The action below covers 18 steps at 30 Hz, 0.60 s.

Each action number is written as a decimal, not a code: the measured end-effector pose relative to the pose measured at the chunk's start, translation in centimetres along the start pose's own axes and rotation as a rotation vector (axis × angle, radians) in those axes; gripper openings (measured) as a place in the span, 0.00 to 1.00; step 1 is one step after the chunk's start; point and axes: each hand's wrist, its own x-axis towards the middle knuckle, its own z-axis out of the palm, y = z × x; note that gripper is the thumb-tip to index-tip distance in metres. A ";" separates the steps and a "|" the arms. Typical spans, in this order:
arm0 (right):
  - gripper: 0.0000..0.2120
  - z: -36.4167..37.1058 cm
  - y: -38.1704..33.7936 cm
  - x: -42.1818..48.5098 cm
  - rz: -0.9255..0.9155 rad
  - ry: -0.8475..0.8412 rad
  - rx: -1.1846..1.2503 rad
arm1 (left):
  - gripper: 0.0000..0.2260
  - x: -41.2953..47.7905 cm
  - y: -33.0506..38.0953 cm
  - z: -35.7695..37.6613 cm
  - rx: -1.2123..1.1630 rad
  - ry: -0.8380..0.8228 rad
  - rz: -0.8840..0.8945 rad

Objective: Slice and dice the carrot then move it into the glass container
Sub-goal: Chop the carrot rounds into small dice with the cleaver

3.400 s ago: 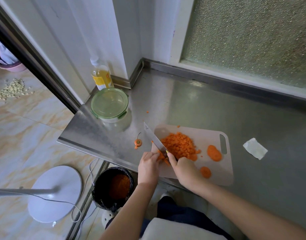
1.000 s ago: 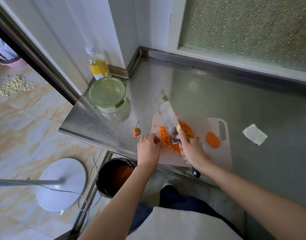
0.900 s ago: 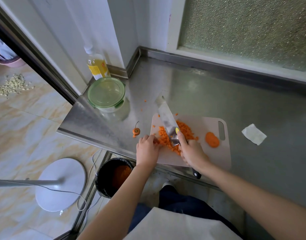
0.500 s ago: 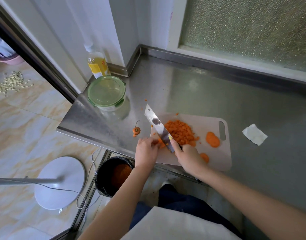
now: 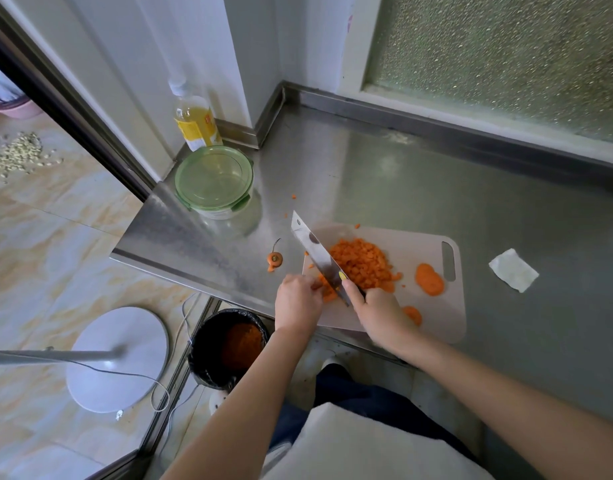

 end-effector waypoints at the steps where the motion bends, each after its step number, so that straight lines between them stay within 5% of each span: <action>1: 0.31 -0.1 -0.1 0.0 0.005 -0.010 -0.011 | 0.05 0.1 0.0 0.1 0.017 -0.006 0.003; 18: 0.30 -0.2 -0.3 -0.4 0.026 0.010 0.036 | 0.04 0.5 -0.6 0.5 0.067 -0.042 0.041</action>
